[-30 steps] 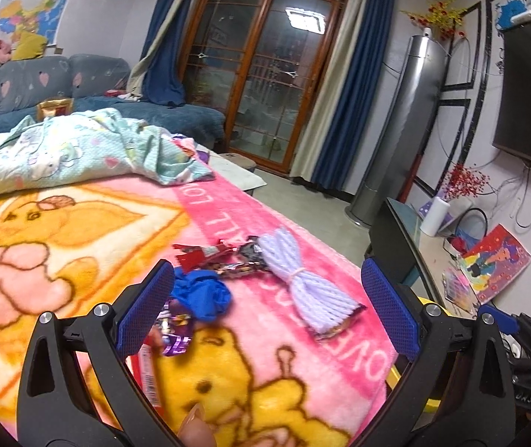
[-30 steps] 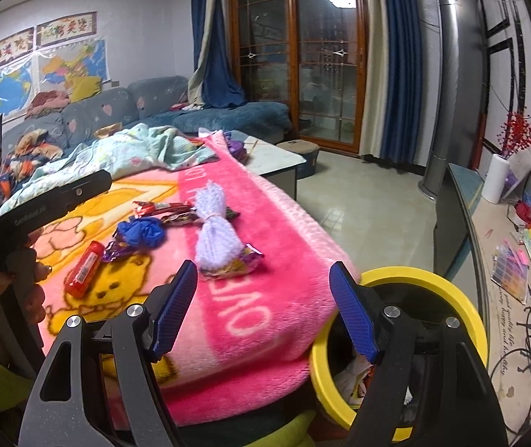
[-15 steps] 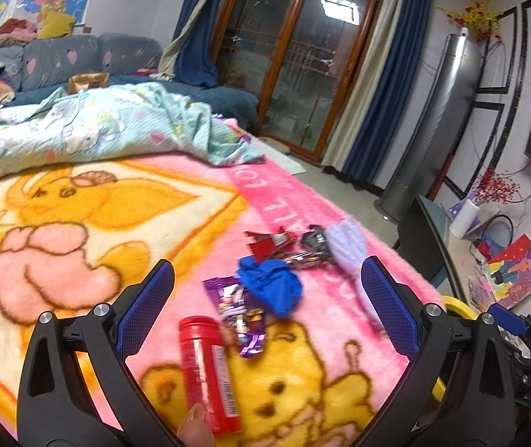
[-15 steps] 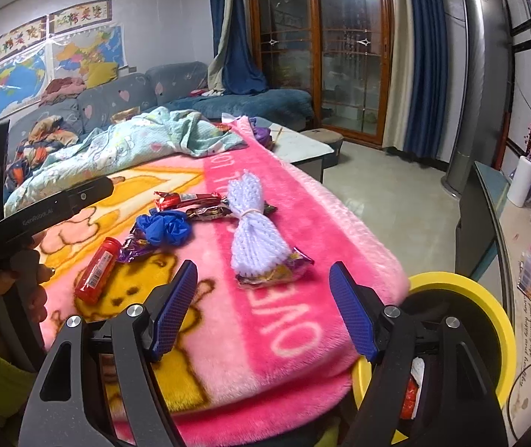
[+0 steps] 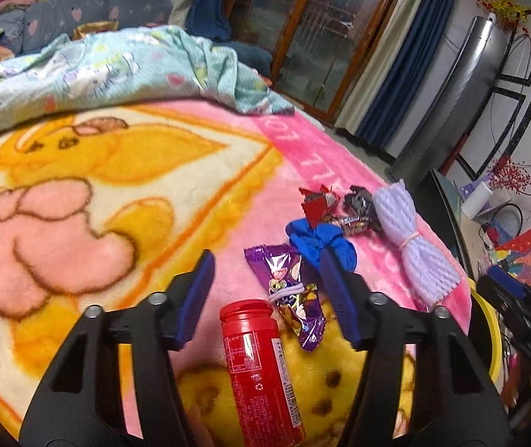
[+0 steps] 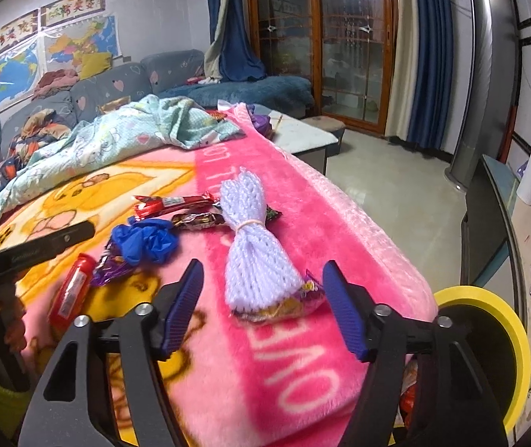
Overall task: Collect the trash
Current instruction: 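Grasp the purple foam net with the right tool while the left tool grasps the red can and candy wrapper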
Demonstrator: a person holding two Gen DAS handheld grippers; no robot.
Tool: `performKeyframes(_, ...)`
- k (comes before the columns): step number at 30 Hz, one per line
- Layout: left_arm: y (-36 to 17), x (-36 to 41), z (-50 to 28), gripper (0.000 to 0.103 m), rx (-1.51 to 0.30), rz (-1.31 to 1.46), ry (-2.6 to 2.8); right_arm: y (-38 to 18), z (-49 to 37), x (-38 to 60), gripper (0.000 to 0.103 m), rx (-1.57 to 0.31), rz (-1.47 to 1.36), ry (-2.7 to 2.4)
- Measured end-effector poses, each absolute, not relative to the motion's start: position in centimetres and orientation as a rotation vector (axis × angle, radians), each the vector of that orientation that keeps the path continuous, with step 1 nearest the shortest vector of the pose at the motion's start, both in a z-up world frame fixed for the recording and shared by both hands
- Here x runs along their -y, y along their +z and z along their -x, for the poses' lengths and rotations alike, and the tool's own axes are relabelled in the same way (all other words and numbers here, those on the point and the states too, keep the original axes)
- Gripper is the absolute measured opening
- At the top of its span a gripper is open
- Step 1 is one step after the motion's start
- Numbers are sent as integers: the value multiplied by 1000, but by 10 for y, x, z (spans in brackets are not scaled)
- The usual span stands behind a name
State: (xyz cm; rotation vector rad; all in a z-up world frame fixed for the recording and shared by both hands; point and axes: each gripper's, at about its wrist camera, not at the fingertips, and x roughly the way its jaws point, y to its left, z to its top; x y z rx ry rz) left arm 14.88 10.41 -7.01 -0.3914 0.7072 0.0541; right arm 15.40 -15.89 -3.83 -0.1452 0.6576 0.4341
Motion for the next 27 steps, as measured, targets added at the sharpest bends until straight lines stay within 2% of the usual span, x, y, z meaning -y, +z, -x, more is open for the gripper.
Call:
performKeyframes(5, -76, -99, -156, 45, -748, 379, 31, -51, -180, 148, 46, -713, 169, 426)
performKeyframes(9, -81, -94, -163, 44, -791, 357, 12, -64, -194, 136, 41, -748, 217, 423)
performKeyframes(11, -84, -91, -167, 43, -817, 347, 7, -69, -197, 133, 31, -760, 230, 423)
performKeyframes(12, -85, -91, -168, 39, -828, 348, 4, -70, -197, 132, 23, -762, 235, 423)
performKeyframes(13, -87, -91, -169, 33, -835, 349, 2, -71, -197, 132, 20, -762, 237, 423)
performKeyframes(27, -85, -98, -164, 16, -808, 414, -37, -46, -168, 135, 16, -663, 187, 521)
